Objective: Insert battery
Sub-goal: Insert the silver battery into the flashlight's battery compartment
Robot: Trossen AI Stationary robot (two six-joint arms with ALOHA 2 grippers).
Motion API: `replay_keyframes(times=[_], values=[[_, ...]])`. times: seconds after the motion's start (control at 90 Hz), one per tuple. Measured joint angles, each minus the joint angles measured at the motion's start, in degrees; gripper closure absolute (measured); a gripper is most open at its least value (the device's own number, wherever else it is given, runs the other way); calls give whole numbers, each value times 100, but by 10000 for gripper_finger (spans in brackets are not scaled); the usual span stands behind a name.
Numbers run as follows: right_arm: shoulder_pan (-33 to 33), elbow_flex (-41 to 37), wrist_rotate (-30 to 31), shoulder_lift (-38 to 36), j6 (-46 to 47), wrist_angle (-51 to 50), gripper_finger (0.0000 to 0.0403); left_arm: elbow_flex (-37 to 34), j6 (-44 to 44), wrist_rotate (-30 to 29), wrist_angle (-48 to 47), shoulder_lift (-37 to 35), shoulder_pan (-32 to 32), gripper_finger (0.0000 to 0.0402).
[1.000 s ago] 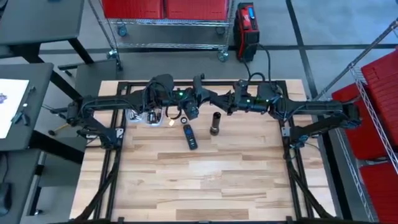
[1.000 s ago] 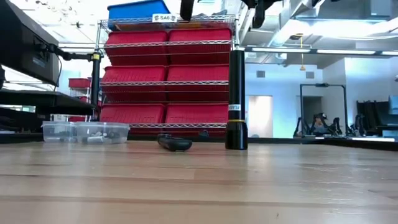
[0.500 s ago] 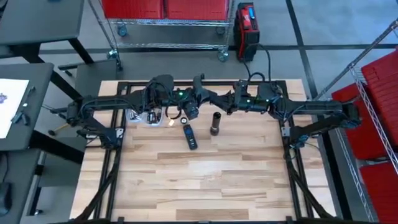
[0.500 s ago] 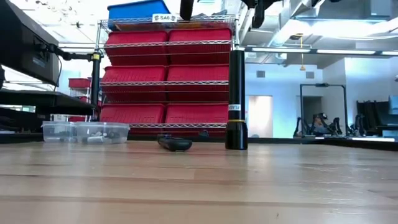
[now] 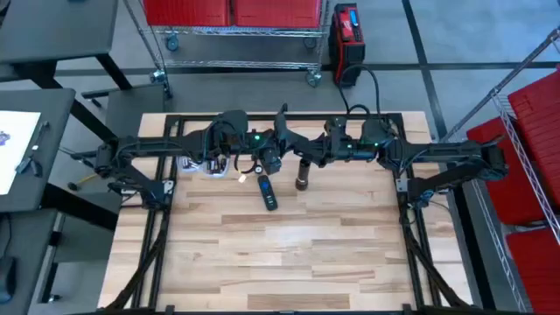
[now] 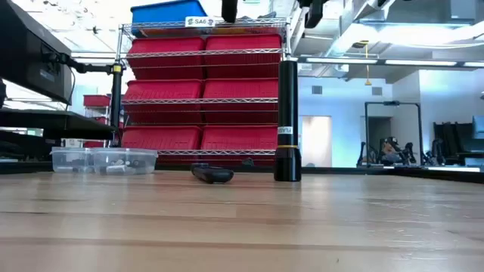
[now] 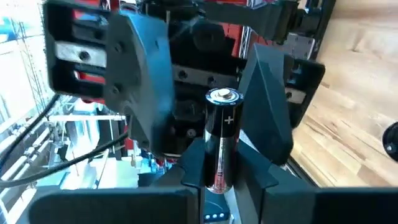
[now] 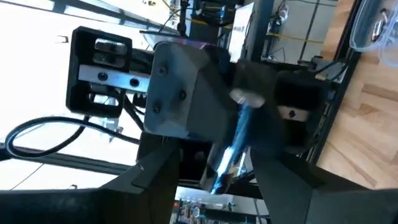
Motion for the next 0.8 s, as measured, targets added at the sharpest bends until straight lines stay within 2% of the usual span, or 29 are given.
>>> replay_keyframes(times=[0.678, 0.8], values=[[-78, 0, -85, -8, -269, -204, 359, 7, -136, -54, 67, -16, -45, 369], [-78, -2, -139, -9, -310, -238, 361, 7, -322, -41, 63, -18, -44, 351]])
